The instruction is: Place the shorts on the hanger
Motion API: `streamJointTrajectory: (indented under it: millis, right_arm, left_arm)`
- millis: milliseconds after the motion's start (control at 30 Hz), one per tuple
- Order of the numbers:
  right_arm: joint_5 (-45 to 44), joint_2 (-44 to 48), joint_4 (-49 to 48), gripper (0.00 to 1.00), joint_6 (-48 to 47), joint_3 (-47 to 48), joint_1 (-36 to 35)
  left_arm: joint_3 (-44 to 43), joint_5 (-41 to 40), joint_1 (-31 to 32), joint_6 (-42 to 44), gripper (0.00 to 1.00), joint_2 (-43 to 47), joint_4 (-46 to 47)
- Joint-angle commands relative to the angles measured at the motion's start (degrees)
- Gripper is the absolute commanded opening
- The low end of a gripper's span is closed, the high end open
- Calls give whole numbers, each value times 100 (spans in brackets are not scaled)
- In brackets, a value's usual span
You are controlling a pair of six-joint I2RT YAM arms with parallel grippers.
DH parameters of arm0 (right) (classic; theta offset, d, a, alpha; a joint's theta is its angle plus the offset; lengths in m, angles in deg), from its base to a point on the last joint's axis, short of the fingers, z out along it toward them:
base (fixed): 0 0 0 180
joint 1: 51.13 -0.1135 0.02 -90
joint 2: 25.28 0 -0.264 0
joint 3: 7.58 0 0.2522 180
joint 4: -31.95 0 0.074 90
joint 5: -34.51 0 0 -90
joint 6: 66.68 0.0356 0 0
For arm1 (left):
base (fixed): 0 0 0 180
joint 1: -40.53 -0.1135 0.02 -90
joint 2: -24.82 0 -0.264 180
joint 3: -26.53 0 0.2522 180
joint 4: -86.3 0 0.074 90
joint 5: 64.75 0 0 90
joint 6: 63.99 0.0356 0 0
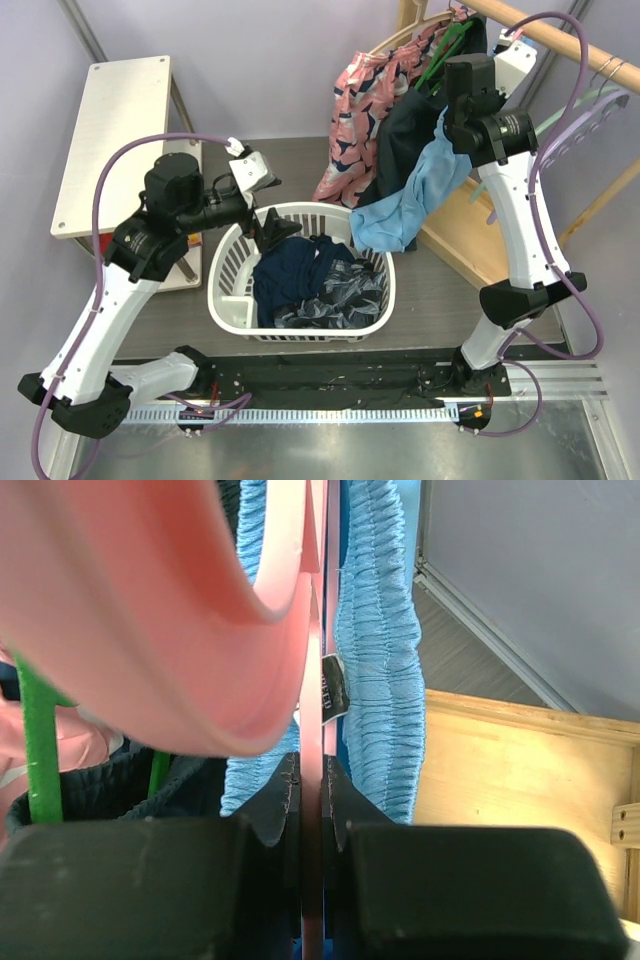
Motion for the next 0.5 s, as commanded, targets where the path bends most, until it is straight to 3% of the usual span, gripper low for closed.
streamJointTrajectory:
  millis: [0, 267, 467]
  right_arm:
    - [-579, 127, -904, 1, 218, -65, 73]
    - [-1413, 909, -2012, 1, -432, -1357, -1017]
    - [-2020, 523, -2425, 1, -853, -682, -1070]
  left_arm:
    - [-152, 163, -29, 190, 100, -8, -135]
    - [-213, 260, -29, 252, 100, -131, -161]
    - [-389, 330, -29, 304, 100, -236, -345]
